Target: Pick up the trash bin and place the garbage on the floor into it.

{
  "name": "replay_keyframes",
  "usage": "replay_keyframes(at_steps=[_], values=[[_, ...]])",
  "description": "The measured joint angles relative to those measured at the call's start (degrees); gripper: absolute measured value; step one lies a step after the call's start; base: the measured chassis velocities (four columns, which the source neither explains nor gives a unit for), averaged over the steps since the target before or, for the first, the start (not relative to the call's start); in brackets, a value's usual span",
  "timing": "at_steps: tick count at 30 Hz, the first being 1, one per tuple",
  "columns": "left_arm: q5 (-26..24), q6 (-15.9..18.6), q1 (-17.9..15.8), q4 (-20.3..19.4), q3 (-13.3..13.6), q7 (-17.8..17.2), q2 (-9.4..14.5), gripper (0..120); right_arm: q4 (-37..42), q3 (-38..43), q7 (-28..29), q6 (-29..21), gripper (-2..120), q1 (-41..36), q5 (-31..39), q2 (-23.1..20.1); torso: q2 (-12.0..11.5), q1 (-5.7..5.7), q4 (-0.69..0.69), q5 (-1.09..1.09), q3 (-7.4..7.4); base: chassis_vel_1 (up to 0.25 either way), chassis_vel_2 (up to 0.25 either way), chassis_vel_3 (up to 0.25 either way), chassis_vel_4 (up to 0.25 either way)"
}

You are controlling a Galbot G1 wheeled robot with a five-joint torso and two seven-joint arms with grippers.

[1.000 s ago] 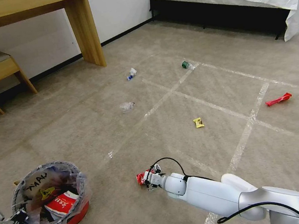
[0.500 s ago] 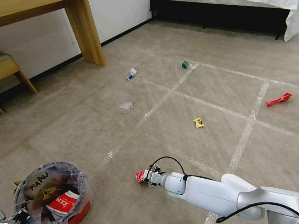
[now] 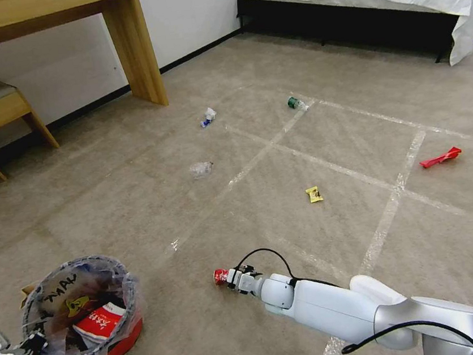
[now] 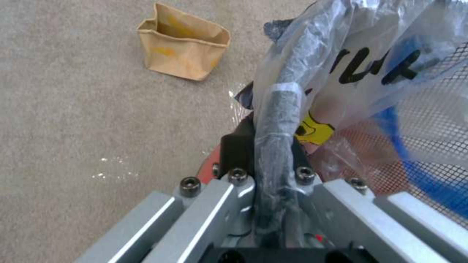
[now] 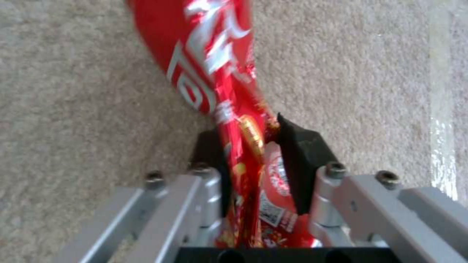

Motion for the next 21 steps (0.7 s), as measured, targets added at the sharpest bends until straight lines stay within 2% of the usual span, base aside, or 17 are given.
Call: replay_keyframes(at_steps=[2, 6, 14, 20, 21], values=[[0.03, 0.0, -0.07, 0.07, 0.05, -0.02, 0.02, 0, 0.18, 0.43, 0.3, 0.36, 13, -0.22, -0.15, -0.29, 0.0, 0.0, 0.0, 0.0, 0.0, 0.0, 0.0, 0.0, 0.0], [0.05, 0.03, -0.09, 0.07, 0.12, -0.07, 0.12, 0, 1.34, 1.79, 0.94, 0.51, 5, -0.7, -0.03, -0.98, 0.0, 0.0, 0.0, 0.0, 0.0, 0.0, 0.0, 0.0, 0.0], [0.16, 0.24, -0.05, -0.39, 0.42, -0.11, 0.1, 0, 7.34, 5.52, 2.03, 0.0, 5, -1.51, 1.23, -3.44, 0.0, 0.0, 0.01, 0.01, 0.0, 0.0, 0.0, 0.0, 0.0], [0.27, 0.38, 0.12, -1.05, 0.75, -0.12, 0.0, 0, 15.12, 10.36, 2.89, -1.11, 5, -2.58, 3.05, -8.07, 0.0, 0.0, 0.02, 0.02, 0.0, 0.0, 0.0, 0.0, 0.0], [0.19, 0.45, 0.25, -1.31, 0.82, -0.14, 0.08, 0, 17.74, 12.14, 3.1, -1.65, 5, -2.97, 4.08, -10.12, 0.0, 0.0, 0.01, 0.01, 0.0, 0.0, 0.0, 0.0, 0.0]])
